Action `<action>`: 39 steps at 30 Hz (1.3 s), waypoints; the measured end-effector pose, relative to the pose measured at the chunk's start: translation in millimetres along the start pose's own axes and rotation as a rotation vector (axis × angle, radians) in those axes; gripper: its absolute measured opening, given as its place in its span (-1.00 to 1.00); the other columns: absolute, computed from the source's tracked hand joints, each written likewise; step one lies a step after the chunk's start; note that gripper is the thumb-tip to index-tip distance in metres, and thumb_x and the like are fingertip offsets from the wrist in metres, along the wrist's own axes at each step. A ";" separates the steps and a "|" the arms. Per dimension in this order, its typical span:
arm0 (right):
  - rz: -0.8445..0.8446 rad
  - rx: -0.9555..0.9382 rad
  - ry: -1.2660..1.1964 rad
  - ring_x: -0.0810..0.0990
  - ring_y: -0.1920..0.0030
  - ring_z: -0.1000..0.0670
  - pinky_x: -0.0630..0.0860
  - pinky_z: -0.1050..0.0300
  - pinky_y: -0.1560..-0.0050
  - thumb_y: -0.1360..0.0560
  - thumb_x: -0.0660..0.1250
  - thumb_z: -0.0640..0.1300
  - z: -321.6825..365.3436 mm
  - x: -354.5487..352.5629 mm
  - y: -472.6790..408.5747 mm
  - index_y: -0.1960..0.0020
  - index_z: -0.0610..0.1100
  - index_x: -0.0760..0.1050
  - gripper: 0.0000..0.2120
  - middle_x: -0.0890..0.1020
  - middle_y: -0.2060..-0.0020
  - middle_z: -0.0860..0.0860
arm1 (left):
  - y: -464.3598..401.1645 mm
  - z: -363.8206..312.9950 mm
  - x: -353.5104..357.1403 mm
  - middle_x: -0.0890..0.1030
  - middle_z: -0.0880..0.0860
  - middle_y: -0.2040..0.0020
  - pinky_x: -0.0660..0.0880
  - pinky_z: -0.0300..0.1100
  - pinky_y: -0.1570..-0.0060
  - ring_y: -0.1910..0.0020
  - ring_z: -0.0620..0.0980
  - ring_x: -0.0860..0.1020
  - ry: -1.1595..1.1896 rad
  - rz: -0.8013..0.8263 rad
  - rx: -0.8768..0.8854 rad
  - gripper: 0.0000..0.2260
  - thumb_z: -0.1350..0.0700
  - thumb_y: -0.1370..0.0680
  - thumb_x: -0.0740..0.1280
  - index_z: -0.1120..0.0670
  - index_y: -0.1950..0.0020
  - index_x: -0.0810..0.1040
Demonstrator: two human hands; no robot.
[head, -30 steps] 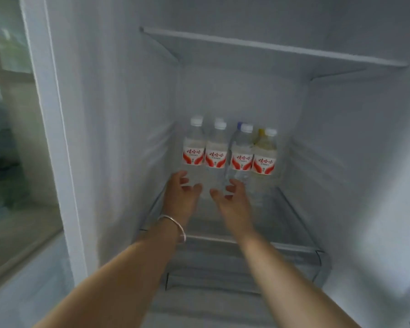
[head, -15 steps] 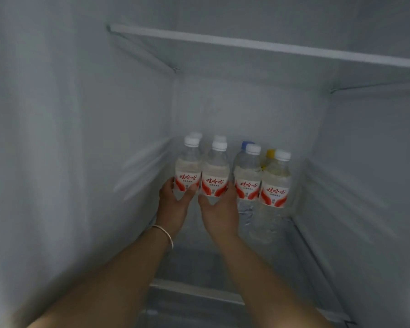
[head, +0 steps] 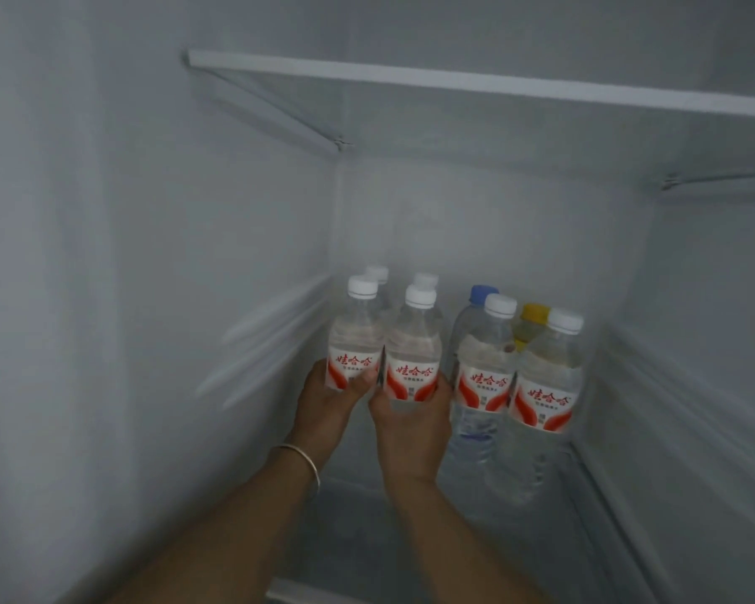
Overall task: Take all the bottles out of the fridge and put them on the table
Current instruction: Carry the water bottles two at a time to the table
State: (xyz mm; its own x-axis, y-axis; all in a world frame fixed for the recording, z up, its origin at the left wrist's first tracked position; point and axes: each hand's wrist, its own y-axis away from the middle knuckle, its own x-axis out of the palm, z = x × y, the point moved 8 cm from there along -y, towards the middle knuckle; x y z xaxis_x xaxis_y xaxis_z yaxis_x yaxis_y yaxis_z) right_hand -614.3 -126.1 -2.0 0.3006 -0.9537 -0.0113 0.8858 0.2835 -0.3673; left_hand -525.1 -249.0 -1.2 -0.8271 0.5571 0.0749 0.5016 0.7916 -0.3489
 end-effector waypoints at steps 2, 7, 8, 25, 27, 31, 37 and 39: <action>0.016 -0.021 0.004 0.61 -0.03 0.07 0.59 0.08 -0.05 -0.19 0.55 0.02 3.5 3.8 1.4 -0.22 0.01 0.41 -0.35 0.59 -0.05 0.05 | 0.4 5.1 -9.2 0.69 -0.01 -0.04 0.54 0.05 -0.14 -0.05 -0.05 0.65 0.009 -0.075 0.000 -0.48 -0.26 -0.27 0.46 -0.03 -0.12 0.58; 0.076 -0.075 0.029 0.63 0.06 0.05 0.64 -0.01 0.08 -0.11 0.48 0.19 14.2 4.2 20.4 -0.18 0.00 0.45 -0.31 0.58 0.01 -0.01 | 21.9 -1.7 -26.0 0.68 0.04 -0.06 0.56 0.12 -0.11 -0.05 0.00 0.65 0.027 -0.107 -0.012 -0.44 -0.24 -0.28 0.49 0.05 -0.15 0.56; 0.080 -0.087 0.026 0.63 0.05 0.06 0.63 0.00 0.06 -0.10 0.47 0.21 19.1 -0.7 28.1 -0.19 -0.01 0.44 -0.30 0.56 0.01 0.01 | 29.0 -3.2 -29.2 0.69 0.05 -0.05 0.57 0.12 -0.10 -0.04 0.01 0.66 0.050 -0.115 -0.026 -0.42 -0.24 -0.26 0.50 0.07 -0.15 0.57; -0.309 -0.137 0.088 0.62 0.21 0.08 0.53 0.27 0.24 -0.25 0.57 -0.06 143.0 -208.7 291.7 -0.02 -0.05 0.46 -0.57 0.61 0.22 0.10 | 310.4 -140.4 -32.6 0.64 -0.09 0.09 0.48 -0.30 0.13 0.11 -0.19 0.60 0.117 0.332 -0.036 -0.60 -0.12 -0.26 0.53 -0.01 0.03 0.49; -0.334 -0.119 0.121 0.61 0.19 0.13 0.53 0.25 0.24 -0.26 0.56 -0.04 157.6 -238.2 331.1 -0.06 -0.03 0.44 -0.54 0.60 0.20 0.13 | 350.8 -152.5 -29.7 0.63 -0.09 0.08 0.47 -0.29 0.12 0.10 -0.19 0.59 0.130 0.378 -0.053 -0.66 -0.09 -0.31 0.51 -0.04 0.04 0.47; -0.434 -0.128 0.206 0.57 0.22 0.19 0.52 0.27 0.24 -0.28 0.54 -0.02 189.5 -300.9 393.3 -0.08 0.00 0.40 -0.54 0.55 0.24 0.19 | 425.4 -179.5 -10.5 0.68 -0.06 0.02 0.57 -0.10 -0.07 0.03 -0.12 0.65 0.169 0.515 -0.067 -0.44 -0.30 -0.20 0.48 -0.02 -0.07 0.54; -0.555 -0.107 0.260 0.56 0.20 0.22 0.48 0.34 0.25 -0.31 0.52 0.00 217.5 -403.8 475.4 -0.10 0.01 0.36 -0.53 0.54 0.20 0.22 | 536.0 -216.0 36.4 0.69 -0.06 0.03 0.57 -0.04 -0.07 0.03 -0.07 0.66 0.211 0.661 -0.071 -0.42 -0.35 -0.19 0.46 -0.06 -0.08 0.53; -0.617 -0.103 0.293 0.57 0.19 0.18 0.53 0.25 0.22 -0.29 0.53 0.00 227.2 -445.7 503.4 -0.10 0.01 0.37 -0.52 0.55 0.21 0.20 | 579.7 -230.8 56.2 0.68 -0.07 0.06 0.56 -0.17 0.04 0.05 -0.10 0.65 0.230 0.695 -0.084 -0.55 -0.28 -0.26 0.48 -0.08 -0.02 0.51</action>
State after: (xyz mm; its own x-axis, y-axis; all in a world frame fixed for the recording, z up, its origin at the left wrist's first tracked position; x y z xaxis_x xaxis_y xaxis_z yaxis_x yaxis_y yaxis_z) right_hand -222.0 464.5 29.6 -0.3682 -0.9296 -0.0177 0.8218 -0.3165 -0.4738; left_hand -222.3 299.1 16.3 -0.2412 0.9686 0.0596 0.9161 0.2476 -0.3155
